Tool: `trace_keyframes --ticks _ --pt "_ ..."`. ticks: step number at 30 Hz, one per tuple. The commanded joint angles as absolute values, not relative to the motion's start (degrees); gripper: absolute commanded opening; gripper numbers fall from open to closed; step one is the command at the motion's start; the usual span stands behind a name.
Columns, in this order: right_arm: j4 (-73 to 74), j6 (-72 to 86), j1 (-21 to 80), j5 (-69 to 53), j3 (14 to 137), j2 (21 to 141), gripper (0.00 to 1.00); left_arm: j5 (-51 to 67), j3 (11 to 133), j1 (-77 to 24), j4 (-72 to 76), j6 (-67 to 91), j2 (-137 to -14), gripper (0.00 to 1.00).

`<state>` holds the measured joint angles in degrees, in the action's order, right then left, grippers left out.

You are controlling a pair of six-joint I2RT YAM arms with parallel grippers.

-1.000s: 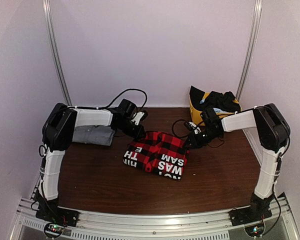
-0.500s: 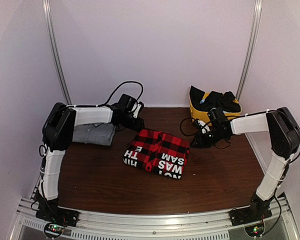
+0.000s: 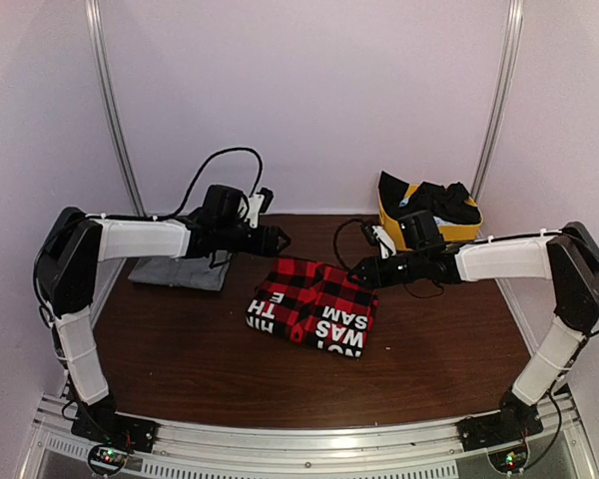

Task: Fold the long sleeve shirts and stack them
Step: Smooth out the square-folded shirt at the center of the board.

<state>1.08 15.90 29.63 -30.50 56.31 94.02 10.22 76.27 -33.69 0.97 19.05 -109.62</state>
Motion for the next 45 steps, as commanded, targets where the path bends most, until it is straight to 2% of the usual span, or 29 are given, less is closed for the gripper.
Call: trace_keyframes --ticks 1,8,17,27,30,32,35,39,45 --pt "-10.47 21.49 30.41 -36.17 56.94 99.9 0.43 23.81 75.27 -33.36 10.9 22.82 -111.63 0.73" --pt "-20.9 28.41 30.09 -37.01 55.58 108.0 0.4 30.02 79.67 -33.4 14.77 27.84 -121.51 0.7" --pt "-26.06 36.21 28.36 -29.73 46.61 109.63 0.38 25.33 86.07 -33.4 13.07 31.27 -132.3 0.64" --pt "-29.16 37.9 28.34 -26.72 38.69 105.29 0.38 26.27 83.29 -33.4 16.48 30.36 -130.4 0.67" --pt "-27.02 35.08 28.39 -24.55 36.93 99.76 0.45 24.98 79.99 -33.4 17.87 28.42 -125.99 0.7" --pt "-22.7 31.89 28.34 -22.71 37.14 95.52 0.62 23.67 77.54 -33.4 18.48 26.48 -122.51 0.71" --pt "-13.5 27.0 28.26 -19.97 39.37 90.23 0.77 21.1 73.49 -33.4 19.09 24.89 -116.5 0.73" --pt "-6.41 22.47 27.75 -17.8 43.87 87.66 0.86 19.89 66.49 -33.69 21.31 25.06 -110.4 0.75" --pt "1.2 15.91 27.19 -17.24 56.15 94.35 0.9 17.51 57.38 -36.05 23.37 25.75 -103.09 0.76"
